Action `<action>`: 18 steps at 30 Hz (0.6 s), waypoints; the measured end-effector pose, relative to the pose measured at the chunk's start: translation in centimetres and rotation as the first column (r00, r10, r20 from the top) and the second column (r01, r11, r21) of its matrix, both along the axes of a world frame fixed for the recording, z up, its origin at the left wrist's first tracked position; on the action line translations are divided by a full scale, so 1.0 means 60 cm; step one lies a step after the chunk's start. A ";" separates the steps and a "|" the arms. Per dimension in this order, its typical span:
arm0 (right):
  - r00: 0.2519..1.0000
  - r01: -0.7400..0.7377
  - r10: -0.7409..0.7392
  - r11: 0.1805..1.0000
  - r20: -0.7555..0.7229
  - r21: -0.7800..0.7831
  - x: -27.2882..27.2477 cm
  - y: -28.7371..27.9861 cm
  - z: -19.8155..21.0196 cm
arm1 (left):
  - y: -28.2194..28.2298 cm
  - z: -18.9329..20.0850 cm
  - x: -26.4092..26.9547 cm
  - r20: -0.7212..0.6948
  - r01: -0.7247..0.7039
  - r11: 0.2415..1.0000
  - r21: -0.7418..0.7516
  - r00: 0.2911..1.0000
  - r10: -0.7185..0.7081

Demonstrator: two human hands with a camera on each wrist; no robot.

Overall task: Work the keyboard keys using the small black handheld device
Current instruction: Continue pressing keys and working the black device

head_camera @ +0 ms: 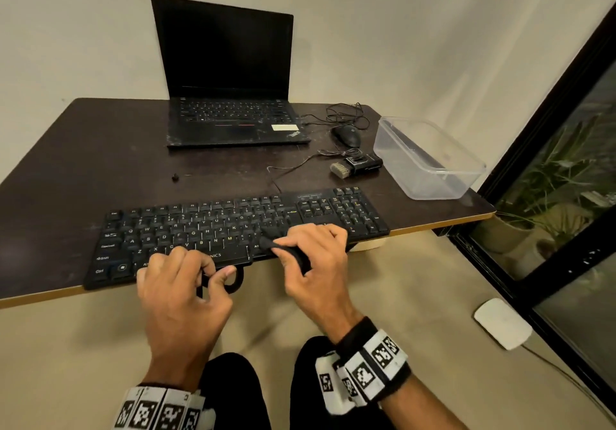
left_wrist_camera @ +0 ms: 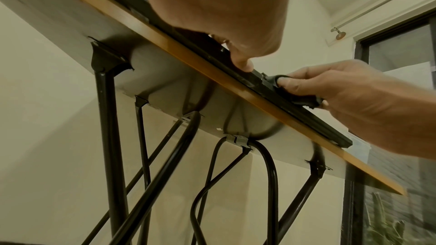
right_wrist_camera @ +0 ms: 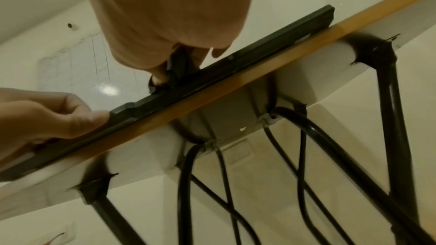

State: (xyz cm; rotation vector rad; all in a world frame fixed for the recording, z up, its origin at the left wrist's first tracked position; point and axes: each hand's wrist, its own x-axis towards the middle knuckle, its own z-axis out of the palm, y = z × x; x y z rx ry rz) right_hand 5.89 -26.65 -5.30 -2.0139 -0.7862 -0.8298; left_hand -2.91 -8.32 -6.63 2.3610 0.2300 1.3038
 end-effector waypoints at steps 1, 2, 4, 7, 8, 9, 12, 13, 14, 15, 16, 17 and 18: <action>1.000 0.013 -0.012 1.000 0.022 -0.022 0.007 -0.008 0.001 | 0.001 0.000 0.000 -0.004 0.003 1.000 0.001 1.000 -0.003; 0.998 0.054 -0.053 0.998 0.041 -0.034 0.016 -0.024 0.002 | 0.002 0.000 -0.001 -0.005 0.007 1.000 0.003 1.000 -0.007; 0.985 0.162 -0.159 0.986 0.067 -0.036 0.037 -0.065 0.006 | 0.003 0.000 0.000 0.007 0.013 1.000 0.008 1.000 -0.013; 0.968 0.250 -0.248 0.964 0.035 -0.091 0.064 -0.116 0.018 | 0.003 0.001 0.000 0.020 0.015 1.000 0.012 1.000 -0.015; 0.955 0.294 -0.296 0.949 0.001 -0.110 0.075 -0.128 0.025 | 0.003 0.002 0.001 0.019 0.016 1.000 0.009 1.000 -0.016; 0.936 0.340 -0.348 0.933 -0.053 -0.117 0.087 -0.140 0.033 | 0.004 0.001 0.002 0.017 0.017 1.000 0.003 1.000 -0.017; 0.891 0.399 -0.418 0.908 -0.178 -0.130 0.110 -0.162 0.057 | 0.003 -0.001 0.004 0.027 0.009 1.000 0.006 1.000 -0.009; 0.894 0.381 -0.405 0.912 -0.192 -0.149 0.111 -0.162 0.059 | 0.002 -0.001 0.005 0.028 0.003 1.000 0.009 1.000 -0.003; 0.906 0.344 -0.372 0.925 -0.201 -0.161 0.109 -0.156 0.059 | 0.002 -0.001 0.006 0.026 -0.001 1.000 0.013 1.000 0.001; 0.921 0.298 -0.328 0.941 -0.213 -0.159 0.105 -0.146 0.059 | 0.001 -0.002 0.006 0.025 -0.003 1.000 0.013 1.000 0.003; 0.934 0.250 -0.278 0.957 -0.225 -0.146 0.101 -0.131 0.059 | 0.001 -0.002 0.006 0.027 -0.002 1.000 0.012 1.000 0.002; 0.944 0.207 -0.235 0.968 -0.231 -0.139 0.095 -0.113 0.059 | 0.000 -0.002 0.006 0.026 0.000 1.000 0.013 1.000 0.000; 0.953 0.170 -0.201 0.974 -0.229 -0.150 0.090 -0.093 0.058 | 0.001 -0.002 0.005 0.025 0.002 1.000 0.013 1.000 -0.002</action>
